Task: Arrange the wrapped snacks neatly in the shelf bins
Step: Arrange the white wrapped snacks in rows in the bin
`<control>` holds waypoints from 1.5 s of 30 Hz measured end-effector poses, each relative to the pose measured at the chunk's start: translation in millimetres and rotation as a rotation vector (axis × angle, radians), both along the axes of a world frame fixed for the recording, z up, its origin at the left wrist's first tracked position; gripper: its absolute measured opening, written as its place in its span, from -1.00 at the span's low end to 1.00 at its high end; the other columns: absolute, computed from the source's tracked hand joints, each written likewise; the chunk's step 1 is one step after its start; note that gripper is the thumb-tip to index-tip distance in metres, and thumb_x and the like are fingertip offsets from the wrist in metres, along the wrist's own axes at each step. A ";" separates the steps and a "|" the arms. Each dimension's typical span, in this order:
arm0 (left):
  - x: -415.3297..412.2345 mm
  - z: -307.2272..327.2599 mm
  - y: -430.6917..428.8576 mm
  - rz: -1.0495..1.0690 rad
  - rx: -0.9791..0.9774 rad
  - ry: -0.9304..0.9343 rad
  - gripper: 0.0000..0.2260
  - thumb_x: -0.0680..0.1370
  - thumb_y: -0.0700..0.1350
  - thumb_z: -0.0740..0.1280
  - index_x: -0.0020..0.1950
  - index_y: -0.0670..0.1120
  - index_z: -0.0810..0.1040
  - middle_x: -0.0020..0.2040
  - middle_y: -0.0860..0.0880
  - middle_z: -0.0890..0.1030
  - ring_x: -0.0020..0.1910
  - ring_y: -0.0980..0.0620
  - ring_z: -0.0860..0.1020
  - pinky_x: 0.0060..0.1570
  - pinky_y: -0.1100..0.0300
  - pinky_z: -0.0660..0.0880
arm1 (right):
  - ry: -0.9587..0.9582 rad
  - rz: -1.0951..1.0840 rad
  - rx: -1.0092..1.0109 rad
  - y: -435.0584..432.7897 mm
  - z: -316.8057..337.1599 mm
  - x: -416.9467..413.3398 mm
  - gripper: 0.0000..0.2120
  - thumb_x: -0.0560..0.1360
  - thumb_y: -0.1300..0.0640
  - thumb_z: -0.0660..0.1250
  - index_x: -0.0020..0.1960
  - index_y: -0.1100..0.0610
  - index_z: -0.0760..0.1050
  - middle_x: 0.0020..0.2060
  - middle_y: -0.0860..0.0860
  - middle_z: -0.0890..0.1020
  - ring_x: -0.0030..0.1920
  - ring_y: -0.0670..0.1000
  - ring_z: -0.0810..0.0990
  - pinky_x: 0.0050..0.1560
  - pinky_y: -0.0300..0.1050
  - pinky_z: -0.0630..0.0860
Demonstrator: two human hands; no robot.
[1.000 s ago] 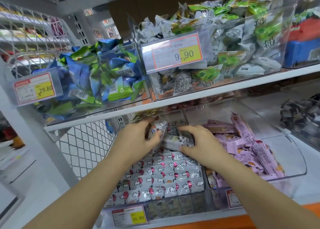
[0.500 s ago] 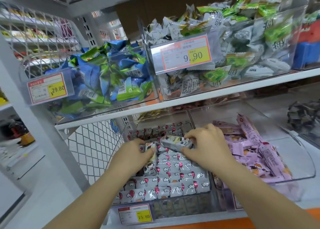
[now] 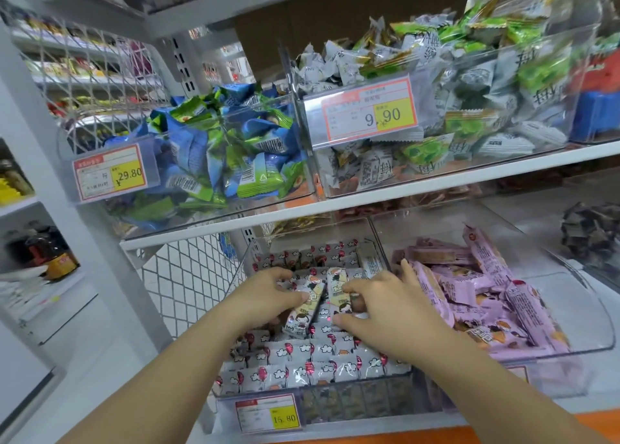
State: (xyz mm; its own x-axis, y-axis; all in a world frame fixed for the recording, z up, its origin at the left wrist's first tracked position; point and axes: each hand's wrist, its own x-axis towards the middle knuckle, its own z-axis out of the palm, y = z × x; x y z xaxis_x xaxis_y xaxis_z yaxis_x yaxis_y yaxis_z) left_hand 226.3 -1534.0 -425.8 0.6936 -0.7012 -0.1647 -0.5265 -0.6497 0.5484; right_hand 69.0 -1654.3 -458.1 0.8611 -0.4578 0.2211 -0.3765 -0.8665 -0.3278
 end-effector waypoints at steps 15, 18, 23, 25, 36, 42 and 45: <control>-11.4 1.2 -21.8 0.003 -0.039 0.287 -0.49 0.51 -0.07 0.37 0.41 -0.14 0.29 -0.09 -0.06 0.59 -0.38 0.13 0.59 -0.35 0.28 0.55 | -0.034 0.015 0.152 -14.7 4.8 -7.3 -0.73 0.48 -0.05 0.31 0.15 -0.04 0.53 -0.11 -0.14 0.68 0.16 -0.09 0.47 0.47 0.20 -0.18; -5.0 8.0 -24.5 -0.079 -0.021 0.086 -0.48 0.50 0.04 0.36 0.41 -0.05 0.32 0.18 -0.01 0.50 -0.05 0.09 0.56 -0.20 0.30 0.54 | -0.013 0.017 0.114 -15.2 7.0 -9.5 -0.66 0.47 -0.12 0.30 0.22 -0.08 0.48 0.06 -0.18 0.61 0.32 -0.09 0.34 0.47 0.20 -0.19; -1.6 10.5 -39.0 -0.190 0.026 0.091 -0.54 0.53 0.07 0.31 0.40 0.02 0.34 0.30 0.05 0.46 0.17 0.06 0.48 -0.05 0.25 0.54 | 0.082 0.065 0.052 -9.2 1.0 -7.6 -0.44 0.49 -0.24 0.20 0.42 -0.04 0.29 0.29 -0.03 0.48 0.47 -0.03 0.08 0.45 0.24 -0.26; -0.4 11.5 -47.2 -0.220 0.073 0.089 -0.55 0.53 0.07 0.31 0.40 0.01 0.35 0.27 0.04 0.49 0.16 0.04 0.48 0.04 0.19 0.52 | 0.058 0.062 0.060 -8.0 -0.6 -5.6 -0.47 0.51 -0.23 0.18 0.40 -0.01 0.32 0.25 -0.05 0.51 0.45 -0.03 0.12 0.46 0.23 -0.24; 6.1 19.2 -40.9 -0.181 0.082 0.448 -0.36 0.49 -0.10 0.37 0.50 -0.10 0.15 0.36 -0.02 0.35 0.17 0.11 0.38 -0.22 0.39 0.54 | -0.047 0.108 0.123 -9.6 -0.1 -8.0 -0.59 0.47 -0.05 0.35 0.29 -0.09 0.39 0.05 -0.22 0.55 0.29 -0.10 0.30 0.48 0.15 -0.22; -4.0 27.1 -21.3 -0.215 -0.123 0.474 -0.55 0.47 -0.22 0.39 0.33 -0.10 0.36 0.05 -0.07 0.54 -0.13 0.14 0.59 -0.24 0.32 0.55 | -0.173 0.163 0.114 -2.8 5.3 -8.3 -0.43 0.49 -0.04 0.30 0.45 -0.12 0.20 0.21 -0.21 0.51 0.25 -0.23 0.39 0.47 -0.12 -0.35; -7.1 29.4 -9.0 -0.250 -0.217 0.266 -0.65 0.45 -0.14 0.43 0.19 -0.02 0.43 0.10 0.07 0.57 0.04 0.13 0.57 -0.10 0.31 0.54 | -0.339 0.173 0.223 -0.6 7.0 -5.8 -0.47 0.51 -0.05 0.31 0.43 -0.13 0.24 0.13 -0.26 0.48 0.14 -0.28 0.36 0.50 -0.17 -0.04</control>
